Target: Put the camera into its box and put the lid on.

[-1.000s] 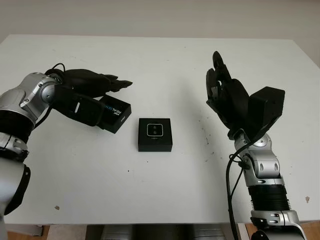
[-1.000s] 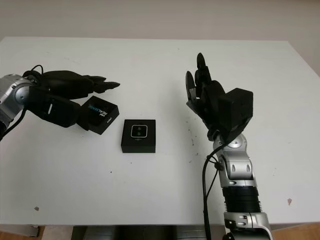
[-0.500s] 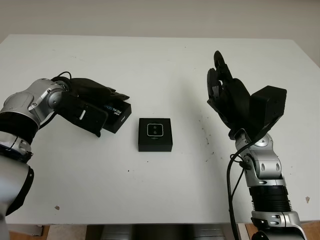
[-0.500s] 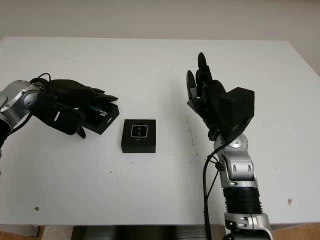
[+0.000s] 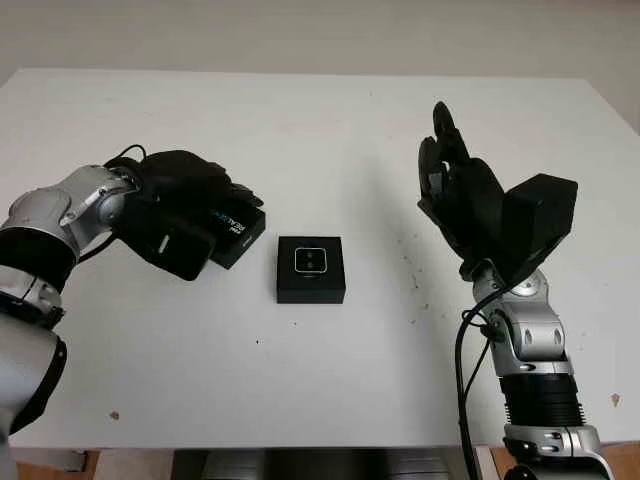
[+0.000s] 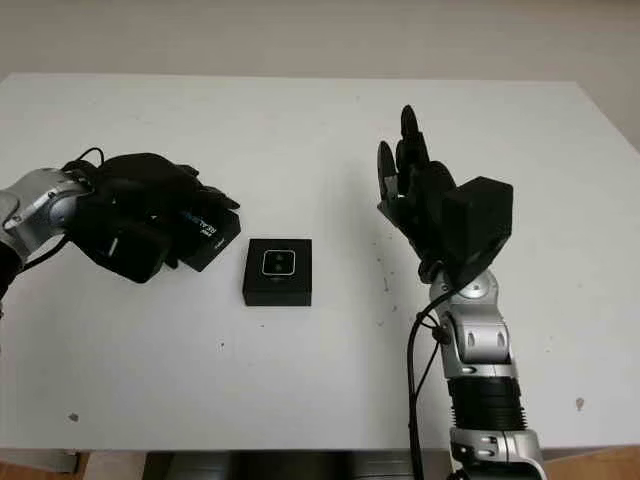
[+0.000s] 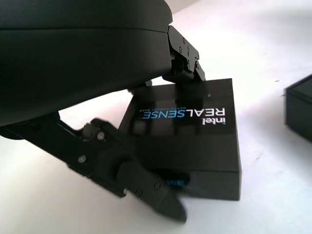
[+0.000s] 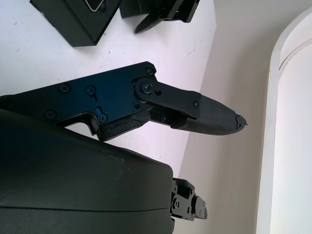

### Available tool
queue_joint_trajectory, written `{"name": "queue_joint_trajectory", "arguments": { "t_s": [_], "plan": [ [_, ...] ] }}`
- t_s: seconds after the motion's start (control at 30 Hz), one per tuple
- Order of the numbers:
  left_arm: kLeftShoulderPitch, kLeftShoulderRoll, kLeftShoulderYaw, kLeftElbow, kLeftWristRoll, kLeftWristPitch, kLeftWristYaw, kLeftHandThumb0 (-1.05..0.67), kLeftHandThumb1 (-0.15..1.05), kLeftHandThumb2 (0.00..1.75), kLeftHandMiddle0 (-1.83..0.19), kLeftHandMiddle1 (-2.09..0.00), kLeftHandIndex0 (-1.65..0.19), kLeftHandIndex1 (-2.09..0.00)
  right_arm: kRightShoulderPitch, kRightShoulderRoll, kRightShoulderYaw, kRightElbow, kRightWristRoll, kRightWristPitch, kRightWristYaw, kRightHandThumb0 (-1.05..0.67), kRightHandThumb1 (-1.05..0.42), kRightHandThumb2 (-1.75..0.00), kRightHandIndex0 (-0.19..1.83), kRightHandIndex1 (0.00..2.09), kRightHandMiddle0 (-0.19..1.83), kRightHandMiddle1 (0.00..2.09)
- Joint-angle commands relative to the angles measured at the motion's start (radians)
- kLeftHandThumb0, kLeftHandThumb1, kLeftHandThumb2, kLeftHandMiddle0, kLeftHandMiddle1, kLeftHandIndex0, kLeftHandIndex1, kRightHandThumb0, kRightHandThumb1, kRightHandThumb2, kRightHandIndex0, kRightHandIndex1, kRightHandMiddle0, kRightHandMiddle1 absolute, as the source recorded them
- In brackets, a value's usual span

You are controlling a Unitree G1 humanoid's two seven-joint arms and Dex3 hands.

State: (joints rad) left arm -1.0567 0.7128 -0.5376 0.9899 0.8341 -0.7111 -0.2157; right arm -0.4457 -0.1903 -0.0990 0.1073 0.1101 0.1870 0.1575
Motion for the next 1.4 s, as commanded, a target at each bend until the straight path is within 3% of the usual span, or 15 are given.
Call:
{"name": "queue_joint_trajectory", "arguments": {
  "t_s": [0.0, 0.1, 0.27, 0.37, 0.5, 0.6, 0.73, 0.87, 0.97, 1.03, 1.13, 1.37],
  "plan": [
    [0.005, 0.01, -0.019, 0.024, 0.019, -0.008, 0.023, -0.28, 1.04, 0.12, -0.22, -2.07, -0.23, -1.25, 0.005, 0.003, -0.003, 0.0, 0.001, -0.017, 0.0, -0.72, -1.05, -0.69, -0.19, 0.0, -0.19, 0.0],
    [0.006, 0.011, -0.031, 0.027, 0.043, 0.001, 0.049, -0.29, 1.05, 0.18, -0.28, -2.09, -0.17, -1.42, 0.006, 0.006, -0.004, -0.001, 0.006, -0.012, -0.001, -0.72, -1.05, -0.68, -0.19, 0.0, -0.19, 0.0],
    [0.008, 0.019, -0.044, 0.019, 0.071, 0.004, 0.074, -0.33, 1.05, 0.31, -0.26, -2.09, 0.02, -1.98, 0.01, 0.006, -0.002, -0.015, 0.008, -0.001, 0.0, -0.7, -1.05, -0.68, -0.19, 0.0, -0.19, 0.0],
    [0.013, 0.018, -0.03, 0.005, 0.053, 0.013, 0.061, -0.33, 1.05, 0.36, -0.32, -2.09, -0.04, -2.08, 0.012, 0.003, 0.001, -0.025, 0.011, 0.012, 0.006, -0.68, -1.05, -0.7, -0.19, 0.0, -0.19, 0.0],
    [0.035, 0.011, 0.028, -0.067, -0.04, 0.077, -0.041, -0.31, 1.05, 0.34, -0.53, -2.09, -0.12, -2.09, 0.015, 0.012, -0.001, -0.041, 0.02, 0.034, 0.001, -0.67, -1.05, -0.7, -0.19, 0.0, -0.19, 0.0],
    [0.063, 0.008, 0.073, -0.139, -0.116, 0.154, -0.136, -0.3, 1.05, 0.35, -0.44, -2.09, -0.02, -2.09, 0.016, 0.016, 0.0, -0.045, 0.025, 0.042, -0.002, -0.66, -1.05, -0.69, -0.19, 0.0, -0.19, 0.0],
    [0.1, 0.006, 0.128, -0.231, -0.18, 0.229, -0.167, -0.27, 1.05, 0.33, -0.32, -2.09, -0.01, -2.05, 0.016, 0.021, 0.003, -0.045, 0.02, 0.045, -0.012, -0.67, -1.05, -0.67, -0.19, 0.0, -0.19, 0.0],
    [0.139, -0.006, 0.177, -0.413, -0.221, 0.452, -0.296, -0.29, 1.05, 0.38, -0.33, -2.09, -0.07, -2.08, 0.014, 0.022, 0.01, -0.042, 0.014, 0.046, -0.018, -0.67, -1.05, -0.66, -0.19, 0.0, -0.19, 0.0],
    [0.175, -0.014, 0.202, -0.589, -0.228, 0.634, -0.398, -0.29, 1.05, 0.39, -0.38, -1.96, -0.16, -2.03, 0.01, 0.024, 0.016, -0.033, 0.014, 0.042, -0.012, -0.66, -1.05, -0.66, -0.19, 0.0, -0.19, 0.0],
    [0.192, -0.023, 0.21, -0.685, -0.227, 0.736, -0.456, -0.28, 1.05, 0.39, -0.37, -1.76, -0.17, -1.87, 0.007, 0.02, 0.025, -0.03, 0.01, 0.045, -0.003, -0.66, -1.05, -0.67, -0.19, 0.0, -0.19, 0.0],
    [0.202, -0.038, 0.207, -0.793, -0.224, 0.862, -0.535, -0.27, 1.05, 0.36, -0.4, -1.62, -0.23, -1.78, 0.002, 0.011, 0.04, -0.019, -0.001, 0.036, 0.021, -0.64, -1.05, -0.72, -0.19, 0.0, -0.19, 0.0],
    [0.206, -0.05, 0.187, -0.896, -0.208, 0.936, -0.606, -0.27, 1.05, 0.38, -0.43, -1.52, -0.26, -1.73, -0.002, 0.026, 0.042, 0.002, -0.001, 0.009, 0.024, -0.64, -1.05, -0.73, -0.19, 0.0, -0.19, 0.0]
  ]
}}
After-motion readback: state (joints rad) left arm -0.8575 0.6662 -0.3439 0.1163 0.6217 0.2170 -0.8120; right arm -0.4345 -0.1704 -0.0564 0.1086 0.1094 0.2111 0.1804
